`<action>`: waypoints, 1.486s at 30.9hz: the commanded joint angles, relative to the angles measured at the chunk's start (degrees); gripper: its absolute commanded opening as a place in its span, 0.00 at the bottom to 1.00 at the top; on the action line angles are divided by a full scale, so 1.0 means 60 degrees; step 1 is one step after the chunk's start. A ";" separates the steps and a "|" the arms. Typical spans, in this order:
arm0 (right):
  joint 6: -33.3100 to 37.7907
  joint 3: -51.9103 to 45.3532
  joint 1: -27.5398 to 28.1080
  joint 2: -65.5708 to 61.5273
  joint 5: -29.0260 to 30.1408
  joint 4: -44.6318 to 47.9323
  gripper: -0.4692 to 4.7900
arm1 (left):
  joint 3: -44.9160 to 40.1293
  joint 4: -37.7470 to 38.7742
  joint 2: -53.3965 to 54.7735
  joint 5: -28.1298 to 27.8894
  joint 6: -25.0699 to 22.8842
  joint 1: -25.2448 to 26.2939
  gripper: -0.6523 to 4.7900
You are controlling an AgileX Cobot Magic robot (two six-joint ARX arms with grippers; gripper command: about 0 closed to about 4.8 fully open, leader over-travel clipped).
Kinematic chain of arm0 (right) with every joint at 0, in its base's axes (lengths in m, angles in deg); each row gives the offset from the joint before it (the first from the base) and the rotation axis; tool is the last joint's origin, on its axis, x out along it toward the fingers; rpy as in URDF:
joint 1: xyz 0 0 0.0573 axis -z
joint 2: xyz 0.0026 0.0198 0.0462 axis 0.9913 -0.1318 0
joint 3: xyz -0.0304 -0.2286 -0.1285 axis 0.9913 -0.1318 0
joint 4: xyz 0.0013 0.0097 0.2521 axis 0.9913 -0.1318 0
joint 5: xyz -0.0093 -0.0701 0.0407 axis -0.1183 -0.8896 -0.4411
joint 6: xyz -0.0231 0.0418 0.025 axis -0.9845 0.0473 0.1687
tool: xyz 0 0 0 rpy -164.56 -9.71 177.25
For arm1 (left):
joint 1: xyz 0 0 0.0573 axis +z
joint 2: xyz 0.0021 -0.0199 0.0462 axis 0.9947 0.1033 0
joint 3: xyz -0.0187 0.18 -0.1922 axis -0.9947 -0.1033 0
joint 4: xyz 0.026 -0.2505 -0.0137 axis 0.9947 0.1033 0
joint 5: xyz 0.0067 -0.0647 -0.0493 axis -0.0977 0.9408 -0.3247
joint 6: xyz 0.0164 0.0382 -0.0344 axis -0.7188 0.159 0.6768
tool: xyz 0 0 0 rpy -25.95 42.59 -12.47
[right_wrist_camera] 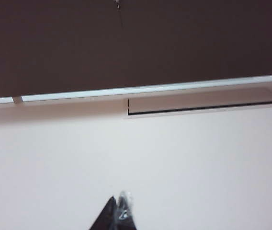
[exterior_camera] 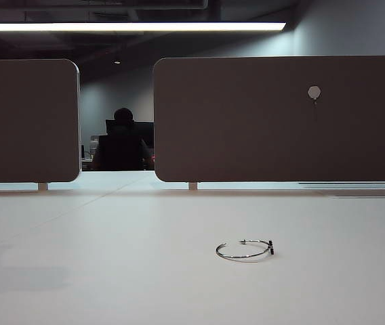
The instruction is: Hang the earring on the hook.
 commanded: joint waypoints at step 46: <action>0.1395 0.4076 -0.5362 -0.7945 0.1752 -0.0160 1.00 | 0.5486 0.0437 0.8280 0.1191 -0.0499 -0.6739 0.97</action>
